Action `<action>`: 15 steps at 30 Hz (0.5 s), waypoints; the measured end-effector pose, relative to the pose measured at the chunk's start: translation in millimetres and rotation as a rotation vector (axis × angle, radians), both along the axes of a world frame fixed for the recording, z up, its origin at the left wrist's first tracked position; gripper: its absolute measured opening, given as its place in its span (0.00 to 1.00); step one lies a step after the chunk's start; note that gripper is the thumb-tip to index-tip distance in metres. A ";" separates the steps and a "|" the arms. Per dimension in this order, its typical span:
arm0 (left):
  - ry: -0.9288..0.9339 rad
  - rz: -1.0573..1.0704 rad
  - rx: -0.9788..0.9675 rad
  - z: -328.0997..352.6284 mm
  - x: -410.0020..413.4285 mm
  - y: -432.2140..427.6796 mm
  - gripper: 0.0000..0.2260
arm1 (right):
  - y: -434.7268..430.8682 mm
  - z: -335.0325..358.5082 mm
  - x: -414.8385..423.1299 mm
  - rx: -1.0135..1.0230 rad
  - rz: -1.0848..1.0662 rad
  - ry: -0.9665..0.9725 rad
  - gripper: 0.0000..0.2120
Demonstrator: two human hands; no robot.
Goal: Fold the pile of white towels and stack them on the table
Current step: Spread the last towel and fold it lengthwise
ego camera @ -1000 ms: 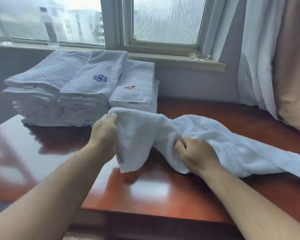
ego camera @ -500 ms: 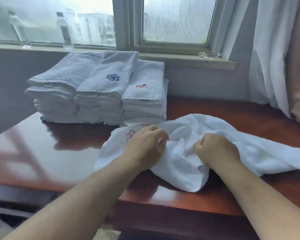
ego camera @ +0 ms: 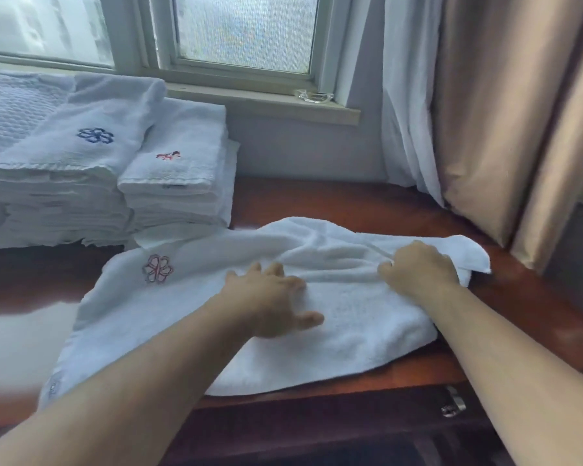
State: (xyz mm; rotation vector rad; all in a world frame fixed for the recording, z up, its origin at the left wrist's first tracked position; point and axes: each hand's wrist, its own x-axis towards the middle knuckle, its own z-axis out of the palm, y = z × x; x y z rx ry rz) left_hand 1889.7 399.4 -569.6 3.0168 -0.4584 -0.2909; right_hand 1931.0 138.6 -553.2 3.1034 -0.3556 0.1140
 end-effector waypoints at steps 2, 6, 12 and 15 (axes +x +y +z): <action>-0.198 -0.016 -0.067 4.7 11.8 -10.1 0.24 | 0.2 -7.7 4.7 0.069 -0.021 -0.092 0.12; -0.233 -0.229 -0.325 -9.2 35.1 -35.5 0.18 | -13.2 -16.8 14.8 0.140 -0.080 0.190 0.11; -0.197 -0.297 -0.195 -40.5 46.4 -41.9 0.31 | -46.8 -2.5 48.8 0.179 -0.260 0.081 0.29; -0.173 -0.257 -0.181 -40.9 46.0 -39.9 0.34 | -36.5 -8.0 65.6 0.231 0.030 0.007 0.35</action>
